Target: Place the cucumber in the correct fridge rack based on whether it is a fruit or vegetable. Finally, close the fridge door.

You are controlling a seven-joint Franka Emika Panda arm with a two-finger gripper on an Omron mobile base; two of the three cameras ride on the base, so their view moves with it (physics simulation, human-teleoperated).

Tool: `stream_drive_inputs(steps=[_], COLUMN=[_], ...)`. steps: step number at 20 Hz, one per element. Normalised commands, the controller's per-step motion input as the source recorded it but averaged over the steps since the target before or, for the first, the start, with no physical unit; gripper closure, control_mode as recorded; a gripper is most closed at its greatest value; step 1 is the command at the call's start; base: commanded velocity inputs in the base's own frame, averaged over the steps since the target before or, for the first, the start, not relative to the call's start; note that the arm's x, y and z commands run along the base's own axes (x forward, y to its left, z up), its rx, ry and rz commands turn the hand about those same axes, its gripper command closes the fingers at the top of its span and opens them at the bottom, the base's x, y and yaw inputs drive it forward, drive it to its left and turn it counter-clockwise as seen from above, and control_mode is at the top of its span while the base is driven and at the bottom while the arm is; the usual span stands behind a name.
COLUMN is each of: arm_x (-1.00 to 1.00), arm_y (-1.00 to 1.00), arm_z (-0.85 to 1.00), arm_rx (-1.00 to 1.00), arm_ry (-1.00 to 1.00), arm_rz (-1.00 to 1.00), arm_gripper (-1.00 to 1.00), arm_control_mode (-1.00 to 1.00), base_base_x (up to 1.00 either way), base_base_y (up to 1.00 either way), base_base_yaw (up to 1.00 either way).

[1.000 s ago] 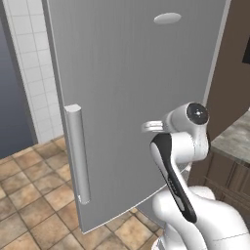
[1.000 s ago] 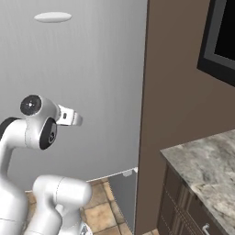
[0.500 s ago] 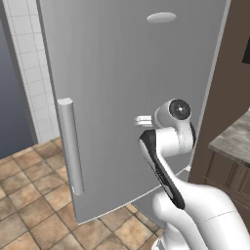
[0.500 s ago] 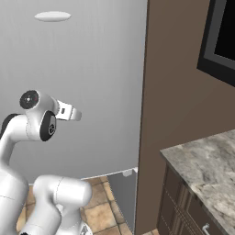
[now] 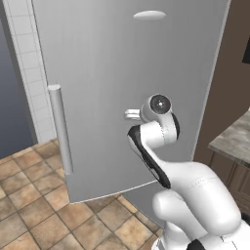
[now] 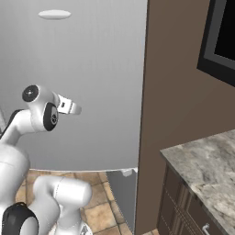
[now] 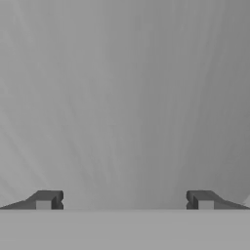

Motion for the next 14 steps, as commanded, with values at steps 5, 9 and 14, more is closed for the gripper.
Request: stream_drive_inputs(steps=[5,9,14], arm_x=[0.55,0.57,0.57], arm_y=[0.08,0.01,0.0], arm_z=[0.0,0.0,0.0], arm_rx=[0.0,0.0,0.0], arm_ry=[0.0,0.0,0.0], arm_rz=[-0.12,-0.13,-0.14], arm_gripper=[-1.0,-1.0,-1.0], arm_control_mode=[-1.0,-1.0,-1.0], base_base_x=[0.0,0.0,0.0], base_base_y=[0.0,0.0,0.0], base_base_yaw=[0.0,0.0,0.0])
